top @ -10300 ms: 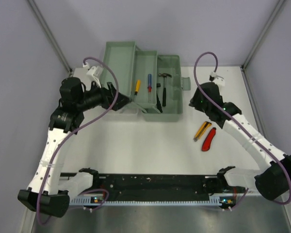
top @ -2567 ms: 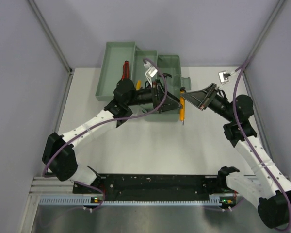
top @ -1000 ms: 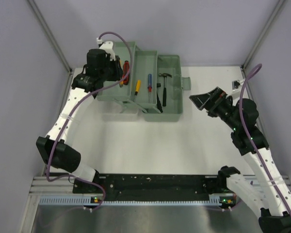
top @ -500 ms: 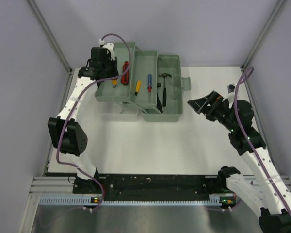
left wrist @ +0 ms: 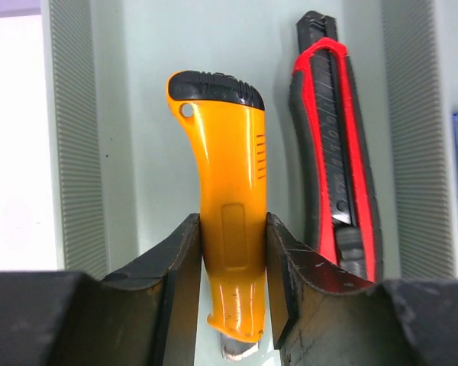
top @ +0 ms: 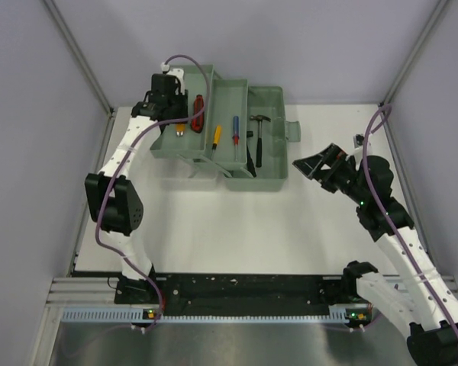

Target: Pack the tool kit

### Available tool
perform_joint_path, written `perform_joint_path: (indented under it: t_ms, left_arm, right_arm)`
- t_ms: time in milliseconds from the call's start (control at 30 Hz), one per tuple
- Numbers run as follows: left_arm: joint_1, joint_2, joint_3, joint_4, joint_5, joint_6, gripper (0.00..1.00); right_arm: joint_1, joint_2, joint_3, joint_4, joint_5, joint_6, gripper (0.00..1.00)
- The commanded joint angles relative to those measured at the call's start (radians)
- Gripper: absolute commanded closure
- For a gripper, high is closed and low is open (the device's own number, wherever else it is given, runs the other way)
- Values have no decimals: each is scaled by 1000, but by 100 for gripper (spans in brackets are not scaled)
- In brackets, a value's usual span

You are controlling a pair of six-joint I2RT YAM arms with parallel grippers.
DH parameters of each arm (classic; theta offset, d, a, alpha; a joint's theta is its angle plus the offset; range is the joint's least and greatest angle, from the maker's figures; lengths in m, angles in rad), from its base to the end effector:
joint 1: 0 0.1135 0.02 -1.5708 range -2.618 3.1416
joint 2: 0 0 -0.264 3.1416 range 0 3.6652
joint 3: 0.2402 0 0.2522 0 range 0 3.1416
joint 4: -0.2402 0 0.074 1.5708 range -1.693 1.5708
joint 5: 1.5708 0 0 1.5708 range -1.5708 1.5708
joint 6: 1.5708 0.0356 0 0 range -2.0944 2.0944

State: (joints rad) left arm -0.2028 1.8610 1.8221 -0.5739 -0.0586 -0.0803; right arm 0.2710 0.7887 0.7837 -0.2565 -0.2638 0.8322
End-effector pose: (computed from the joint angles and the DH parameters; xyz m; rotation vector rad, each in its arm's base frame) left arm 0.4238 -0.0850 0.3539 0.1005 2.1817 -0.0966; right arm 0.1747 0.0582 0.3315 0.3467 1.9150 0.9976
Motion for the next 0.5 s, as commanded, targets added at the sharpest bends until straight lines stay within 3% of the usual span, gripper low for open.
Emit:
perform_joint_path:
  t_ms: [0,33,300,467]
  left_arm:
    - [8,36,48,45,-56,-25,59]
    - [6,41,51,52,-61,-32,53]
    - [11,33,85,95,-46,-79,41]
    - [20,-57,76,118,-6,-122,27]
  right_arm:
    - [2,-2,5,23,-11,4,6]
    - [2,0,5,23,-11,4,6]
    - [4,6,5,25,-17,5,7]
    - [2,3,3,17,-9,5,7]
